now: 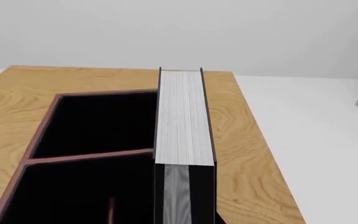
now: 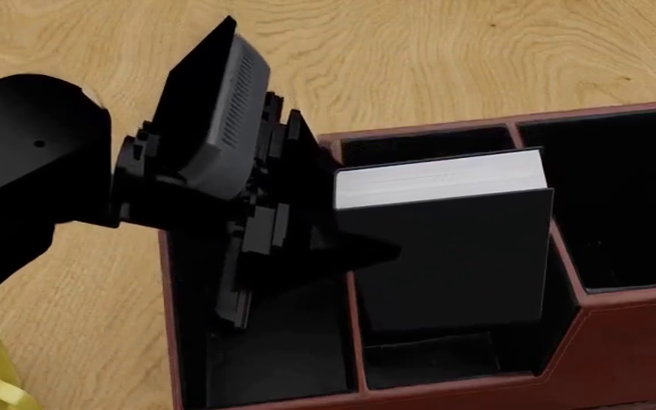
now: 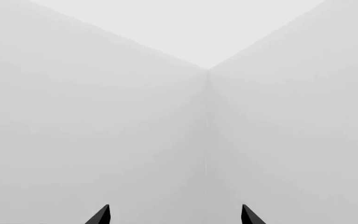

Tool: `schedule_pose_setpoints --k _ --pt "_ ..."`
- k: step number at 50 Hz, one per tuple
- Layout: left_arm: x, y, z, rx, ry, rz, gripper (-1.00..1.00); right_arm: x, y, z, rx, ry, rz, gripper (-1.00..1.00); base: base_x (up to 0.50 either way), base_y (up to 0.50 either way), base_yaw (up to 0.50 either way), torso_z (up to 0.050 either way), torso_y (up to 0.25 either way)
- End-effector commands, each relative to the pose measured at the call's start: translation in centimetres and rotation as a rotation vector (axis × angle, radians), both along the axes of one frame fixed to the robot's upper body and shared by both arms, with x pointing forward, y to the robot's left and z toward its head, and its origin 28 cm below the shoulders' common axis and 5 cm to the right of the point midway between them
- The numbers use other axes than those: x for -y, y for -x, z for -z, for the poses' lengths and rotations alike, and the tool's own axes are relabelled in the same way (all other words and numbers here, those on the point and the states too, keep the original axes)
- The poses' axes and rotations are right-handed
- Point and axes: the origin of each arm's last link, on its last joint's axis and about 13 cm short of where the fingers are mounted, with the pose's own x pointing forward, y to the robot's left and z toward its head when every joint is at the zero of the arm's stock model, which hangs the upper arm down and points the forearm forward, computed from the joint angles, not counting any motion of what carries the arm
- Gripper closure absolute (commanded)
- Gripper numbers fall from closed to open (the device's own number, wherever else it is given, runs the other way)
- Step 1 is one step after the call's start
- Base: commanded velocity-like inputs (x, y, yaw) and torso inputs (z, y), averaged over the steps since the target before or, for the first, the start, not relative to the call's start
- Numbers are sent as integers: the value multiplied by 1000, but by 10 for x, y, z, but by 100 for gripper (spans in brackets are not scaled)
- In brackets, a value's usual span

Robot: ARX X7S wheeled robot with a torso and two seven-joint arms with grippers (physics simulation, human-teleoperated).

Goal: Pick up the book and place it in the back compartment of the caddy.

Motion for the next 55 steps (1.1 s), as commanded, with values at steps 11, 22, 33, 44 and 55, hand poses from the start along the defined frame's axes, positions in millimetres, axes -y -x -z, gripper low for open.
schedule_pose_setpoints --k 11,22,33,44,55 --pt "4 -2 10 -35 47 22 100 -1 -2 0 -5 2 -2 -100 0 0 0 1 1" --pt "7 -6 17 -48 45 24 100 -1 -1 -2 -8 5 5 -100 0 0 0 0 1" --pt "8 -8 24 -58 37 24 100 -1 -1 -2 -8 6 6 -100 0 0 0 0 1" --pt "9 -11 32 -70 36 26 100 -1 -1 -1 -12 6 10 -100 0 0 0 1 1" --pt "12 -12 39 -81 55 28 100 1 1 1 -11 5 11 -100 0 0 0 0 1"
